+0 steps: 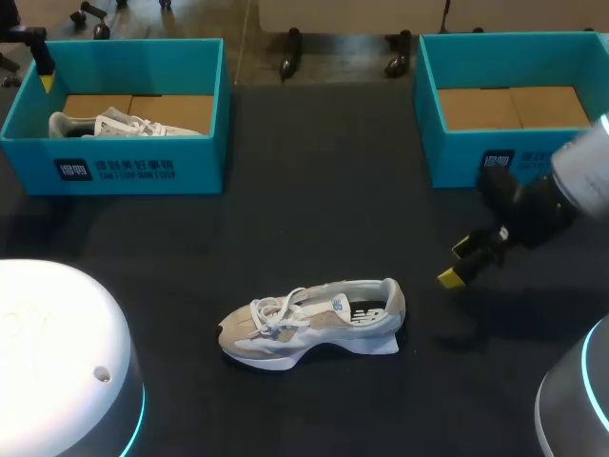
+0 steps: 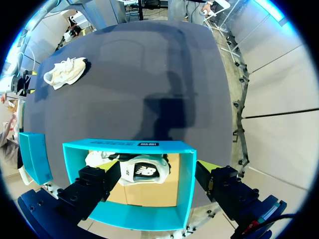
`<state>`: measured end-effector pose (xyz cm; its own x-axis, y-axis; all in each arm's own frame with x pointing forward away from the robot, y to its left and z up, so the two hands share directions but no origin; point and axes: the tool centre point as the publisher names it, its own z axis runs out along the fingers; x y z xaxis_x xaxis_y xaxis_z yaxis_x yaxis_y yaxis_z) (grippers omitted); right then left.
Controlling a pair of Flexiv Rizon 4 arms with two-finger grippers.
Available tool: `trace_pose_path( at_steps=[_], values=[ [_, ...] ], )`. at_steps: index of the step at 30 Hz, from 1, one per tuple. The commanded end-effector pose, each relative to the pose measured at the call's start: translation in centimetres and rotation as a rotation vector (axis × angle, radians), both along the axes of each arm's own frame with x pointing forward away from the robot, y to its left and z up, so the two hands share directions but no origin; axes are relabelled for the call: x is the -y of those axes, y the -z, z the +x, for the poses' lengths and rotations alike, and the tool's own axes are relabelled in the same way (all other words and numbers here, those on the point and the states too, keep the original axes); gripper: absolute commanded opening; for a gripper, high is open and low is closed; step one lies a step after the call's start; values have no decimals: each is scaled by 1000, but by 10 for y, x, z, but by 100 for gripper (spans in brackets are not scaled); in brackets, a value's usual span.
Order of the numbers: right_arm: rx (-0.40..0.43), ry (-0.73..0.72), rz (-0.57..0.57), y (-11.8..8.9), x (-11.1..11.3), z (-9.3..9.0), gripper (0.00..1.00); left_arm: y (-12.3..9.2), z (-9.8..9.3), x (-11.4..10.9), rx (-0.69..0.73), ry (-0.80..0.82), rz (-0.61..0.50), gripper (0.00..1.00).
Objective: Take the shoe out of the shoebox, open the shoe tongue, remove and reinsert the insole, then place the shoe into the shoebox
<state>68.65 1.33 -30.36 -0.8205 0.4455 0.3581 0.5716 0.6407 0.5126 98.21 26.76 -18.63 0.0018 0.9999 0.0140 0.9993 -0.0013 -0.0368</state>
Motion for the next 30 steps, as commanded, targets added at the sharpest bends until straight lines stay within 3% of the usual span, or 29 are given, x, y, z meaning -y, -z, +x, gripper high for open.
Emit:
trace_pose_path(
  at_steps=[1, 8, 11, 14, 19, 22, 30],
  values=[
    [244, 146, 249, -1, 3, -16, 100, -1, 0, 0, -1, 1, 3, 100],
    [244, 146, 249, -1, 3, -16, 100, -1, 0, 0, -1, 1, 3, 100],
    [318, 159, 190, 11, 2, -16, 100, -1, 0, 0, -1, 1, 3, 100],
    [390, 175, 215, 23, 9, -16, 100, -1, 0, 0, -1, 1, 3, 100],
    [441, 105, 252, 30, 14, -14, 100, -1, 0, 0, -1, 1, 3, 100],
    [398, 13, 364, 32, 14, -11, 100, -1, 0, 0, -1, 1, 3, 100],
    [375, 5, 346, 33, 14, -11, 100, -1, 0, 0, -1, 1, 3, 100]
  ],
)
